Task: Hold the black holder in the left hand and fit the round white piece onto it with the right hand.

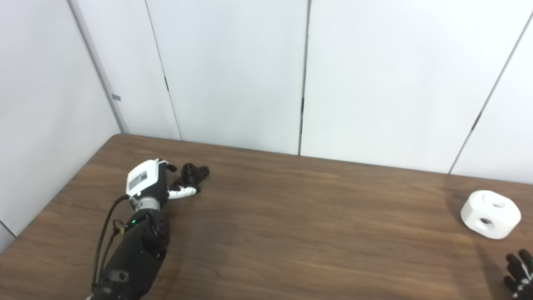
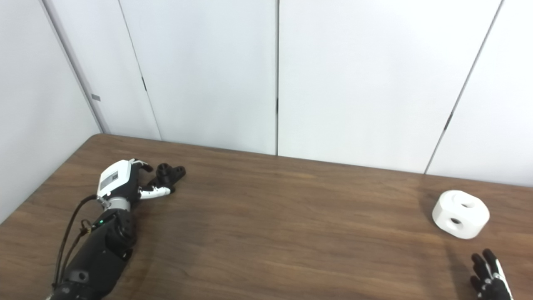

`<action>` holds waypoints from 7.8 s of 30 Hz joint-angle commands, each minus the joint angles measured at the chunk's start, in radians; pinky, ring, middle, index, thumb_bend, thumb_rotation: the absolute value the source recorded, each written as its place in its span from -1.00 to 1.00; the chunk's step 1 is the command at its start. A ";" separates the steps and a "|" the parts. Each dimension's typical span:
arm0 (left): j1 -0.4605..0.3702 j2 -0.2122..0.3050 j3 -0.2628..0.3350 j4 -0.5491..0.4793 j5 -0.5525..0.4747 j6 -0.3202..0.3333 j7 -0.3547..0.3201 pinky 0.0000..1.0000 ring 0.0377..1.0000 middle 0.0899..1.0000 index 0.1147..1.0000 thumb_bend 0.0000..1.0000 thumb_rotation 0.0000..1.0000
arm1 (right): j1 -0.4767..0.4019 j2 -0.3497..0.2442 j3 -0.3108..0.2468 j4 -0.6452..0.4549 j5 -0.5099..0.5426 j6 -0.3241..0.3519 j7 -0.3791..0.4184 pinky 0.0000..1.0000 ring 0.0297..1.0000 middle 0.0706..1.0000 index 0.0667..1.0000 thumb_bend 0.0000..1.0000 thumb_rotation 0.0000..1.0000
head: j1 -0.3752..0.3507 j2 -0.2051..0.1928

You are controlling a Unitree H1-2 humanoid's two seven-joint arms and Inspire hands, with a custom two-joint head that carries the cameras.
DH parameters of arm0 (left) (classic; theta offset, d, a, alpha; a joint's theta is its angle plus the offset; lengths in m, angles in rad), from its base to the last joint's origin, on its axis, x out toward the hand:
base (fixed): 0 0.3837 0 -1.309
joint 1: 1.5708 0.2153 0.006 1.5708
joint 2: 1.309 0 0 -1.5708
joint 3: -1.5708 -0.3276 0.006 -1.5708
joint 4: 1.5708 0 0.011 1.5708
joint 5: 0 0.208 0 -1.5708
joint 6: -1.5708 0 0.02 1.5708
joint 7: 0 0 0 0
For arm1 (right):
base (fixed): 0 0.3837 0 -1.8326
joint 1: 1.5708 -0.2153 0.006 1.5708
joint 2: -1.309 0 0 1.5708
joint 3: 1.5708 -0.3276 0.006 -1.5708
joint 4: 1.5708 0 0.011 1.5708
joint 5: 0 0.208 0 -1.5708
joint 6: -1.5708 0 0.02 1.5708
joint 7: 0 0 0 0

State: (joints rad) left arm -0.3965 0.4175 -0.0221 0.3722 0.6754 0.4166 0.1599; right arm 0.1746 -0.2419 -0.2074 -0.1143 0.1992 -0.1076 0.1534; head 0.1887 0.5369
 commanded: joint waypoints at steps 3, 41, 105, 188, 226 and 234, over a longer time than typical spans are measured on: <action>-0.032 0.028 0.000 -0.032 -0.009 -0.021 0.028 1.00 0.93 0.77 0.19 0.78 -0.36 | 0.030 0.019 0.009 -0.012 0.006 0.010 -0.007 1.00 1.00 0.94 0.99 0.25 1.00 | -0.002 0.005; -0.009 0.026 -0.025 -0.025 -0.040 -0.047 0.096 0.86 0.71 0.40 -0.17 0.05 -0.90 | 0.044 0.015 0.007 -0.047 0.028 0.028 0.003 1.00 0.99 0.93 0.99 0.30 1.00 | -0.009 0.034; 0.408 -0.150 -0.423 -0.728 0.074 -0.134 -0.358 0.93 0.76 0.54 -0.16 0.03 -0.88 | 0.016 0.101 0.116 -0.284 -0.104 0.266 -0.099 1.00 0.99 0.88 0.99 0.21 1.00 | -0.282 0.251; 0.495 -0.176 -0.406 -0.672 0.101 -0.322 -0.369 0.91 0.78 0.57 -0.16 0.04 -0.88 | -0.764 -0.424 0.253 0.166 -0.904 0.577 0.320 0.76 1.00 1.00 0.72 0.98 -0.20 | -0.479 0.174; 0.491 -0.185 -0.428 -0.636 0.207 -0.348 -0.328 0.87 0.76 0.57 -0.16 0.04 -0.88 | -0.866 -0.417 0.371 0.291 -1.019 0.576 0.441 0.97 1.00 0.99 0.58 1.00 -0.09 | -0.455 0.146; 0.490 -0.185 -0.427 -0.634 0.201 -0.351 -0.322 0.85 0.75 0.56 -0.16 0.04 -0.88 | -0.857 -0.416 0.377 0.284 -1.011 0.577 0.433 0.94 1.00 0.95 0.52 1.00 -0.23 | -0.454 0.146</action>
State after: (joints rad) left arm 0.0818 0.2290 -0.4323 -0.2904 0.8538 0.0627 -0.1320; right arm -0.6331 -0.6359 0.1854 0.1926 -0.8048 0.4731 0.5991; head -0.2669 0.6811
